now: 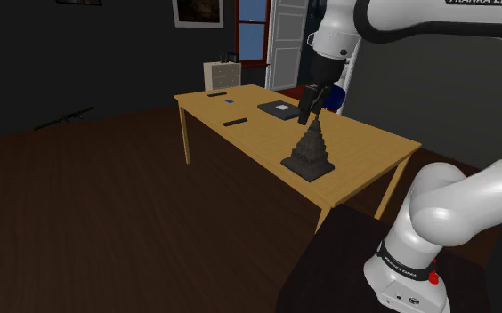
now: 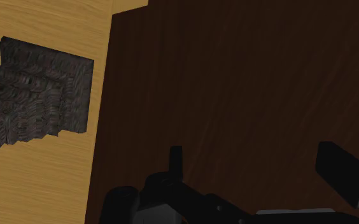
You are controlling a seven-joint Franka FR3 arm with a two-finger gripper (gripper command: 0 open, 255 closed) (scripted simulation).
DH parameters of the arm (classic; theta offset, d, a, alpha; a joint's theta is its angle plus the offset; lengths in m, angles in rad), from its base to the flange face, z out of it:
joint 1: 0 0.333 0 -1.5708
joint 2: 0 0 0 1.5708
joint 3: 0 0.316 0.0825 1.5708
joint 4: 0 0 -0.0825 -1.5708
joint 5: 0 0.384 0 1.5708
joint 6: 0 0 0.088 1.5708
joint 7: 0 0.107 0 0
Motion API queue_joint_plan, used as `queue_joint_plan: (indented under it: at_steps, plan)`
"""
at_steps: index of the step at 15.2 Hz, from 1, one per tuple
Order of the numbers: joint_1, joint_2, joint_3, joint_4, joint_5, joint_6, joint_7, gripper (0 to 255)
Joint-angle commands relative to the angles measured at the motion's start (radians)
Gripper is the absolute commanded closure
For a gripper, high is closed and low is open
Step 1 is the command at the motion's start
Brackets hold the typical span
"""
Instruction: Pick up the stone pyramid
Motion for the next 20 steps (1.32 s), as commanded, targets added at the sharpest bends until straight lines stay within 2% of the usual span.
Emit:
queue_joint_plan:
  at_steps: [1, 11, 20]
  plan:
    - [0.0, 0.0, 0.0, 0.0, 0.0, 0.0, 0.0, 0]
    - [-0.092, 0.248, -0.16, 0.071, -0.07, 0.092, -0.109, 0]
    - [-0.159, 0.515, -0.291, 0.207, -0.086, 0.148, -0.208, 0]
